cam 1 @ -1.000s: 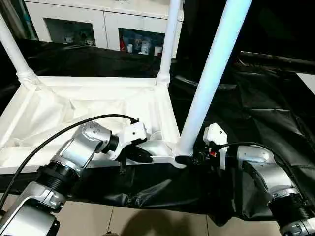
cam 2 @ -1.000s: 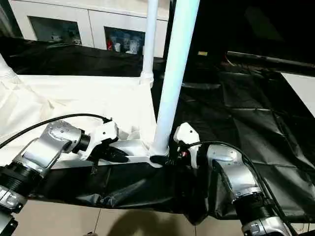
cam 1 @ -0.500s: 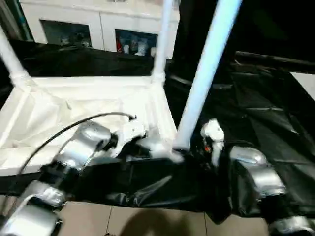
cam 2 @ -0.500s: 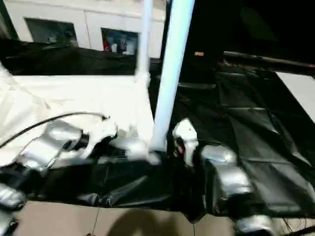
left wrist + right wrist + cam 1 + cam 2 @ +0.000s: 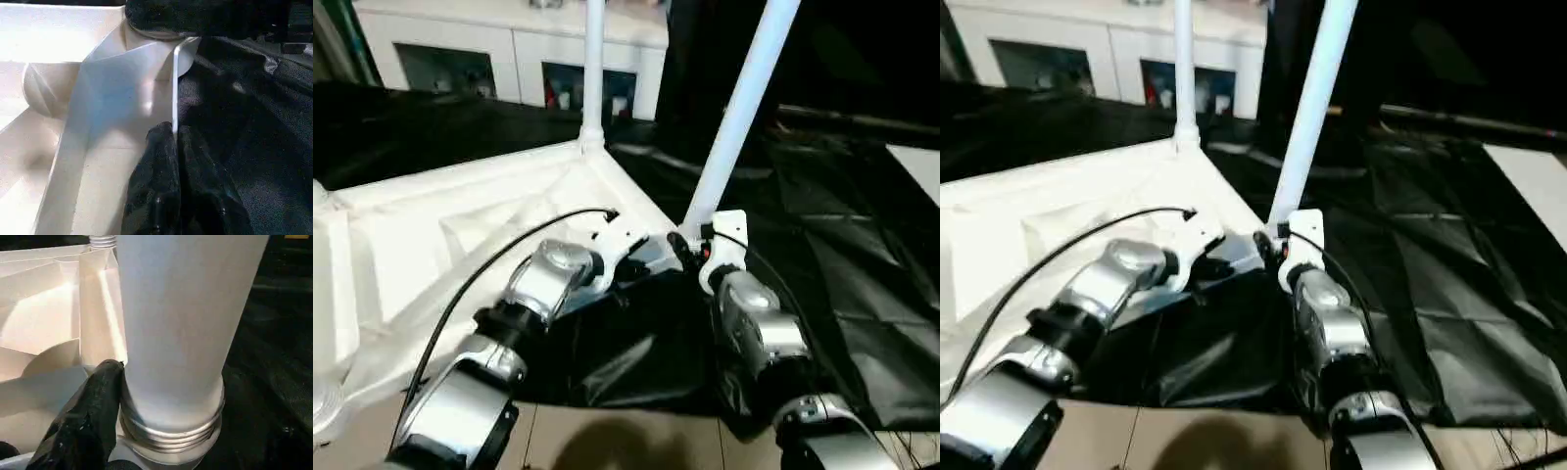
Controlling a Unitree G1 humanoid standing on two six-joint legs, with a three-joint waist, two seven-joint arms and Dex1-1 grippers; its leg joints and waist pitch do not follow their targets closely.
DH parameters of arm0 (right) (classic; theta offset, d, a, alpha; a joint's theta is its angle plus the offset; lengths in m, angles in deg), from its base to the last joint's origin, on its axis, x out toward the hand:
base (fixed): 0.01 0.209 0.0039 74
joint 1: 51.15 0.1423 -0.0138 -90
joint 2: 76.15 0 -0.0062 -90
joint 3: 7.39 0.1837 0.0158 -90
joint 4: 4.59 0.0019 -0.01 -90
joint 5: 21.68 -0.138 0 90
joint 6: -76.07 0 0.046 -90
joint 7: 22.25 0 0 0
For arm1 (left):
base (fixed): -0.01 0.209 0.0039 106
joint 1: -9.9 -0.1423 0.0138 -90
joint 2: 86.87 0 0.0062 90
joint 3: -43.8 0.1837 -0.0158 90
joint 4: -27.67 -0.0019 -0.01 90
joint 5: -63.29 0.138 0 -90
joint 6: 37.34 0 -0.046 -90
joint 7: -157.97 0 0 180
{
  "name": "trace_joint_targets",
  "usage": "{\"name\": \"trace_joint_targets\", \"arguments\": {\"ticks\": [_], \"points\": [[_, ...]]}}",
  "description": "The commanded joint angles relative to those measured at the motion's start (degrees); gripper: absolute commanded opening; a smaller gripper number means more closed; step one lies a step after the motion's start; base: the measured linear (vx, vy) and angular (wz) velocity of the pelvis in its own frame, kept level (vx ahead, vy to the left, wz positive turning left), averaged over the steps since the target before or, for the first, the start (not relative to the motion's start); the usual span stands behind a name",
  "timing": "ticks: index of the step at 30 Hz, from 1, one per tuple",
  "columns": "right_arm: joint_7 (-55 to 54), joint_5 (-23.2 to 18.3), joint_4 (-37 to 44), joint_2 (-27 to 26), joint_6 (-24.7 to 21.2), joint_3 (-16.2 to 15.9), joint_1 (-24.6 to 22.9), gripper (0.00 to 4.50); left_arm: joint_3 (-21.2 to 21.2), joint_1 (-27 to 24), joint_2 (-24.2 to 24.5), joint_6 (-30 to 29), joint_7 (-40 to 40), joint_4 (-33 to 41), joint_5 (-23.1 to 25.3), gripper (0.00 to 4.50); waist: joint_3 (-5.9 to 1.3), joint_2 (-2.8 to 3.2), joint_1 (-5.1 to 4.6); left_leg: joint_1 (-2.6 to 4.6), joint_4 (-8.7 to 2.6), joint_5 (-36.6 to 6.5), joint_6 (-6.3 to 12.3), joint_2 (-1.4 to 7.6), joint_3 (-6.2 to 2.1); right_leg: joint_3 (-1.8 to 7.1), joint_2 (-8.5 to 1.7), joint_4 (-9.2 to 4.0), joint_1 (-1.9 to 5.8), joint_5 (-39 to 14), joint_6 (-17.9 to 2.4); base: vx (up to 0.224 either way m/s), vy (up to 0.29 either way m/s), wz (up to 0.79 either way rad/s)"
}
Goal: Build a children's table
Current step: Rotate leg to tighten
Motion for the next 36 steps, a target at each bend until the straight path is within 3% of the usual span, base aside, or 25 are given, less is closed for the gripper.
{"name": "trace_joint_targets", "arguments": {"ticks": [1, 6, 8, 12, 18, 19, 20, 23, 29, 36], "points": [[4.44, -0.16, 0.18, 0.56, -0.12, -1.77, -1.28, 3.45, 0.62, -0.44, 1.22, -0.12, -0.26, -0.89, 1.26, 0.0, -3.19, 0.28, 0.01, -0.38, -4.37, -14.54, 0.81, 0.98, -0.19, 2.98, -3.46, -5.16, 2.93, -24.71, -3.8, 0.0, 0.0, 0.0], [12.39, -1.52, 3.07, 3.99, -1.33, -2.66, -2.2, 3.84, 1.38, -1.45, 3.26, 0.29, 3.77, 0.96, 0.82, 0.0, -3.35, 0.24, -0.01, -0.63, -4.27, -12.54, 1.5, 1.0, -0.17, 3.05, -3.51, -4.86, 3.29, -22.65, -4.45, 0.0, 0.0, 0.0], [21.4, -1.6, 7.17, 8.7, -0.88, -4.68, -4.08, 3.84, 2.81, -3.1, 5.9, 2.81, 9.56, 4.07, 0.56, 0.0, -3.44, 0.16, 0.06, -0.9, -4.11, -10.47, 2.45, 1.12, -0.11, 3.15, -3.43, -4.36, 3.61, -18.78, -5.71, 0.0, 0.0, 0.0], [30.9, -1.43, 10.96, 14.47, 0.91, -6.51, -5.96, 3.84, 5.04, -5.51, 10.43, 4.63, 17.93, 9.14, -0.4, 0.0, -3.39, 0.43, 0.14, -0.48, -4.1, -9.74, 3.18, 1.44, 0.14, 3.34, -3.38, -3.85, 3.41, -14.78, -8.66, 0.0, 0.0, 0.0], [38.95, -3.02, 15.29, 18.44, 1.03, -7.91, -7.75, 3.84, 6.36, -7.7, 14.86, 4.6, 26.32, 14.02, -2.4, 0.0, -3.29, 0.62, 0.75, -0.03, -4.29, -10.56, 2.36, 1.67, 0.21, 3.53, -3.36, -3.57, 3.33, -14.03, -9.97, 0.0, 0.0, 0.0], [41.11, -3.33, 16.56, 19.27, 0.86, -8.63, -8.33, 3.84, 6.48, -8.22, 15.66, 4.58, 27.95, 15.11, -2.93, 0.0, -3.23, 0.69, 0.91, 0.31, -4.29, -11.04, 2.35, 1.7, 0.35, 3.61, -3.35, -3.72, 3.14, -13.97, -10.12, 0.0, 0.0, 0.0], [44.66, -3.39, 18.35, 20.63, 0.75, -10.02, -9.3, 3.84, 6.6, -8.94, 16.78, 4.29, 29.72, 16.71, -3.48, 0.0, -3.27, 0.71, 1.0, 0.16, -4.31, -10.68, 2.28, 1.72, 0.28, 3.62, -3.31, -3.4, 3.28, -12.89, -10.51, 0.0, 0.0, 0.0], [46.74, -2.69, 18.78, 21.5, 1.27, -11.13, -9.77, 3.84, 6.57, -9.44, 17.53, 4.12, 30.58, 17.88, -3.74, 0.0, -3.22, 0.64, 1.05, -0.06, -4.33, -10.85, 2.27, 1.61, 0.24, 3.54, -3.3, -3.44, 3.43, -13.31, -10.29, 0.0, 0.0, 0.0], [47.38, -1.53, 17.94, 21.23, 2.08, -12.01, -9.39, 3.84, 6.63, -9.73, 18.05, 3.44, 31.24, 18.97, -3.88, 0.0, -3.06, 0.37, 1.08, -0.05, -4.4, -12.58, 1.3, 1.46, 0.14, 3.5, -3.42, -4.16, 3.27, -19.86, -7.96, 0.0, 0.0, 0.0], [47.95, -2.14, 17.35, 20.61, 1.78, -11.9, -8.88, 3.39, 6.57, -9.98, 18.03, 2.86, 31.26, 19.69, -3.94, 0.0, -3.31, 0.44, 1.09, -0.1, -4.26, -10.29, 1.67, 1.53, 0.16, 3.55, -3.28, -3.5, 3.37, -14.91, -9.36, 0.0, 0.0, 0.0]]}}
